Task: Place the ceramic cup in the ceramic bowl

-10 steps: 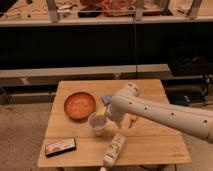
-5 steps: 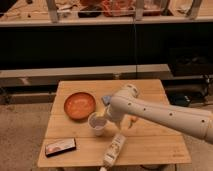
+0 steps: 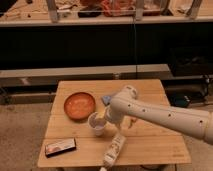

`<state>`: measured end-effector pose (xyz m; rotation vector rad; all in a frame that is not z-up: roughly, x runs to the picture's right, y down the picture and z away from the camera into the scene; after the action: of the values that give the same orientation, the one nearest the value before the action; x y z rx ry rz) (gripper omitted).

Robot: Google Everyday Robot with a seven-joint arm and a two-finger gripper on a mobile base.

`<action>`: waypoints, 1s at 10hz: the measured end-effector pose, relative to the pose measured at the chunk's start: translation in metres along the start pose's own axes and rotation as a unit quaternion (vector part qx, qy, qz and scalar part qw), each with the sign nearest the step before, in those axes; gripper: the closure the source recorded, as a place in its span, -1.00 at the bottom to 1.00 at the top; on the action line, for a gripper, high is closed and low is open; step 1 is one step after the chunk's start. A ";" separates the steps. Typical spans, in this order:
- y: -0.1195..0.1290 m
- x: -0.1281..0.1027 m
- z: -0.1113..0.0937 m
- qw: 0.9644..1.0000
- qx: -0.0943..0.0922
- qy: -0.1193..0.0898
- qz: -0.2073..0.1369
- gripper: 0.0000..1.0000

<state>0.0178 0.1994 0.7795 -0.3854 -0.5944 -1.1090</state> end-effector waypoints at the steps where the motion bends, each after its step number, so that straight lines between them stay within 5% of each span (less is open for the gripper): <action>1: 0.001 0.000 0.002 1.000 -0.001 -0.001 -0.001 -0.60; 8: 0.014 -0.002 0.013 1.000 -0.001 -0.003 0.004 -0.60; 10: 0.015 -0.003 0.013 1.000 -0.002 -0.004 0.005 -0.42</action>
<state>0.0273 0.2154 0.7881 -0.3952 -0.5975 -1.0999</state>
